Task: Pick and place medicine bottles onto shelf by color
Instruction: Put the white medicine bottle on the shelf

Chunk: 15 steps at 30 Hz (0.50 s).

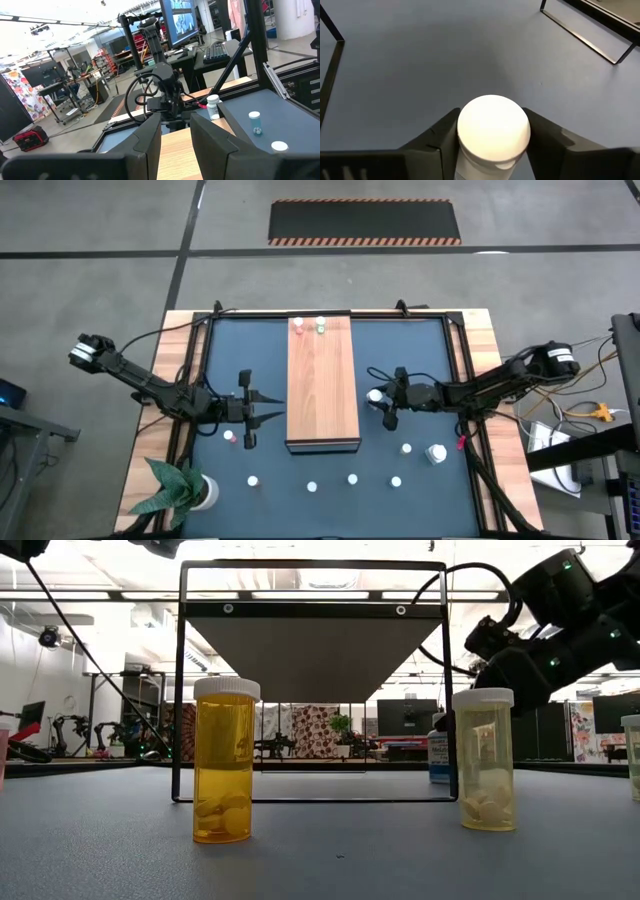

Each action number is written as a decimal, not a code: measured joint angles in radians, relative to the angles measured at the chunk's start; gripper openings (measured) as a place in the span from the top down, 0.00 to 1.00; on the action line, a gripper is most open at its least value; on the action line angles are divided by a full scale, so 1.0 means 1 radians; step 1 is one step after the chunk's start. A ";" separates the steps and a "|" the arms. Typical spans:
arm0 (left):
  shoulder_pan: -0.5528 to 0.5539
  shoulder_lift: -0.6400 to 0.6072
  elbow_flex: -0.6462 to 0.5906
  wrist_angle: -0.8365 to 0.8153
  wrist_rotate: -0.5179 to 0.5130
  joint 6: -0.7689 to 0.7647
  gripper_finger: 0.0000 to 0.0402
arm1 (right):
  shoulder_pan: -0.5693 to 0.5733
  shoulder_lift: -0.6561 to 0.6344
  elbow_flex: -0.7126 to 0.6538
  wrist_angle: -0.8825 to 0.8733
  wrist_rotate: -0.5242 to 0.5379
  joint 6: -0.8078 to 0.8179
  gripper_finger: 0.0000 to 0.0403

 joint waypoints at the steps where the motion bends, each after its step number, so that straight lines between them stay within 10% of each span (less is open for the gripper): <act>1: 0.000 0.000 0.000 0.000 0.000 0.000 0.78 | 0.000 -0.004 0.000 -0.002 0.000 0.001 0.58; 7: 0.000 0.000 0.000 0.000 0.000 0.008 0.78 | 0.000 -0.069 0.050 -0.122 0.016 0.044 0.56; 15: 0.000 0.000 0.000 0.000 -0.027 0.060 0.78 | 0.000 -0.181 0.371 -0.802 0.175 0.095 0.56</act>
